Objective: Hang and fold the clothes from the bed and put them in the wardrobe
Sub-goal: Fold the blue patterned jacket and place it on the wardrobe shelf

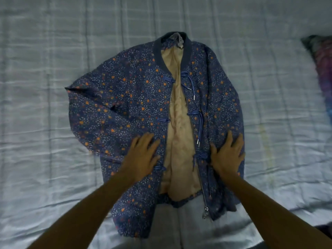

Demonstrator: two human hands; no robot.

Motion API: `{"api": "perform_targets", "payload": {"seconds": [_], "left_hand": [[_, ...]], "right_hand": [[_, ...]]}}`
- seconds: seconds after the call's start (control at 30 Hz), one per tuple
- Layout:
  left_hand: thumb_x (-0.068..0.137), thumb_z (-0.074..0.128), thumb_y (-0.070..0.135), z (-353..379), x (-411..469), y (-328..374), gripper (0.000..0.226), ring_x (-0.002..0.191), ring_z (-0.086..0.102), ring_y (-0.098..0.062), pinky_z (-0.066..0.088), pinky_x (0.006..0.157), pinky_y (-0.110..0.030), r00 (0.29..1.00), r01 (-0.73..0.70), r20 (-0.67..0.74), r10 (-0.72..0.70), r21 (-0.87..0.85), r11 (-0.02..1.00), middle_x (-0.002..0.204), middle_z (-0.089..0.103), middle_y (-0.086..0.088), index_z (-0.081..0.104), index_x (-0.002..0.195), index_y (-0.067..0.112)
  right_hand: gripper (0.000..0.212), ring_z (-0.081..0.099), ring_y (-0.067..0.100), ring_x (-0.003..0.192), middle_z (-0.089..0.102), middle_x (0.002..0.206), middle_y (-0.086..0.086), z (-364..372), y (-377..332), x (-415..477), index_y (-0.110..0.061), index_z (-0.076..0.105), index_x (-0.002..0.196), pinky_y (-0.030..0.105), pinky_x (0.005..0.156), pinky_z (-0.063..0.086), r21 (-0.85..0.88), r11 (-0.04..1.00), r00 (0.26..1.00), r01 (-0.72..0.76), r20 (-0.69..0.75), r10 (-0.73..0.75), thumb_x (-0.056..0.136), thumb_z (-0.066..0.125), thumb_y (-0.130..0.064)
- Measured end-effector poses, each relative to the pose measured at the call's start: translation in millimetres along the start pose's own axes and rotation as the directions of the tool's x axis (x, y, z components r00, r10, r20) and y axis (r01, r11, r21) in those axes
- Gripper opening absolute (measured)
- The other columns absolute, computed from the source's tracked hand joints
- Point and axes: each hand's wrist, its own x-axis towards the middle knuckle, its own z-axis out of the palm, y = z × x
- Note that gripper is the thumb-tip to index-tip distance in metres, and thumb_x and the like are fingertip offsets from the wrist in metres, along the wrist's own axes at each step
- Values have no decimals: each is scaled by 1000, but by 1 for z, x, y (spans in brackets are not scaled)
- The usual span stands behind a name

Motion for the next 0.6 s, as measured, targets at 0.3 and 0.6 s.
{"api": "perform_targets", "payload": {"seconds": [0.3, 0.6], "left_hand": [[97, 31, 51, 38, 11, 49, 72, 145, -13, -28, -7, 115, -50, 921, 261, 269, -282, 111, 959, 157, -17, -13, -7, 151, 21], [93, 35, 33, 28, -6, 80, 52, 130, 39, -42, 31, 104, -59, 942, 264, 183, -282, 112, 958, 140, 41, -26, 45, 135, 3]], "right_hand": [[57, 57, 42, 93, 46, 127, 20, -3, 74, 1, -23, 25, 148, 45, 69, 46, -89, 973, 969, 212, 145, -198, 95, 46, -15], [32, 55, 25, 99, 62, 104, 10, -91, 130, 53, -17, 62, 105, 42, 91, 43, 651, 759, 845, -31, -389, 368, 92, 50, -44]]}}
